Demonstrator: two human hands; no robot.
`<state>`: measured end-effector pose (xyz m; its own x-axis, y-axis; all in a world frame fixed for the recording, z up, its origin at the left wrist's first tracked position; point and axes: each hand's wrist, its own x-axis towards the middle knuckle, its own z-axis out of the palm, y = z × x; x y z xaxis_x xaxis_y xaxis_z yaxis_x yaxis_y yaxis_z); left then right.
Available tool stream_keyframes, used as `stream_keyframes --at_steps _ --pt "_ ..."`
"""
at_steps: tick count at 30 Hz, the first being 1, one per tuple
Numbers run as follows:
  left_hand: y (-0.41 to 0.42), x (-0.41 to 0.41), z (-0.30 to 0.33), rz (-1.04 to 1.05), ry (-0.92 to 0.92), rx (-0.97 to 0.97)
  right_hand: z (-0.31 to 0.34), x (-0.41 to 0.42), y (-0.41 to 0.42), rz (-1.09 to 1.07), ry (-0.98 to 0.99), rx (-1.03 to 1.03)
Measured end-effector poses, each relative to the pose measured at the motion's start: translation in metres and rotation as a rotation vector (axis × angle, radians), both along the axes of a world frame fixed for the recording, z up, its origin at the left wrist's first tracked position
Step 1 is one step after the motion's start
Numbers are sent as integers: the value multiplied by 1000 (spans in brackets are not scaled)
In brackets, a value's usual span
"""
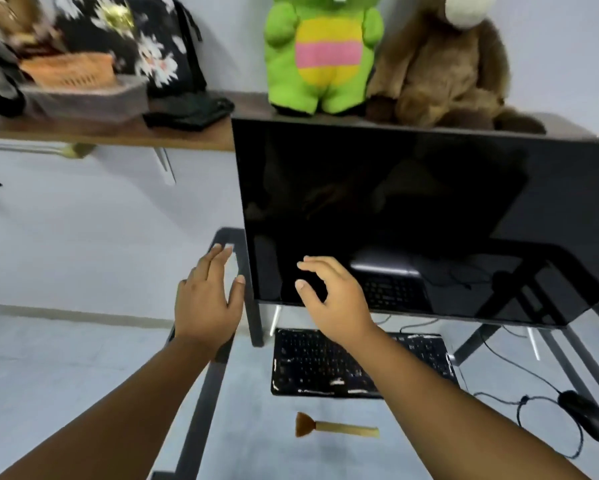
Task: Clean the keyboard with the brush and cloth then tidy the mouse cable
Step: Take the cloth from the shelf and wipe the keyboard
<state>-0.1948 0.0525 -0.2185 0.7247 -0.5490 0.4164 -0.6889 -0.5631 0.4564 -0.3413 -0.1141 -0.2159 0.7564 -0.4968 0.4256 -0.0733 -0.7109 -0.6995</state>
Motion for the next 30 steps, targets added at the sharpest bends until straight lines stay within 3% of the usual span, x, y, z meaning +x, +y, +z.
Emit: stream_keyframes --at_steps 10,15,19,24,30 --pt "8 85 108 20 -260 -195 132 101 14 49 -361 -149" --pt "14 130 137 103 -268 -182 190 148 16 12 -423 -188" --pt "13 159 151 140 -272 -149 223 191 11 -59 -278 -194" --pt "6 194 151 138 -240 -33 244 246 4 -98 156 -185" --pt "1 214 140 124 -221 16 240 294 -3 -158 497 -234"
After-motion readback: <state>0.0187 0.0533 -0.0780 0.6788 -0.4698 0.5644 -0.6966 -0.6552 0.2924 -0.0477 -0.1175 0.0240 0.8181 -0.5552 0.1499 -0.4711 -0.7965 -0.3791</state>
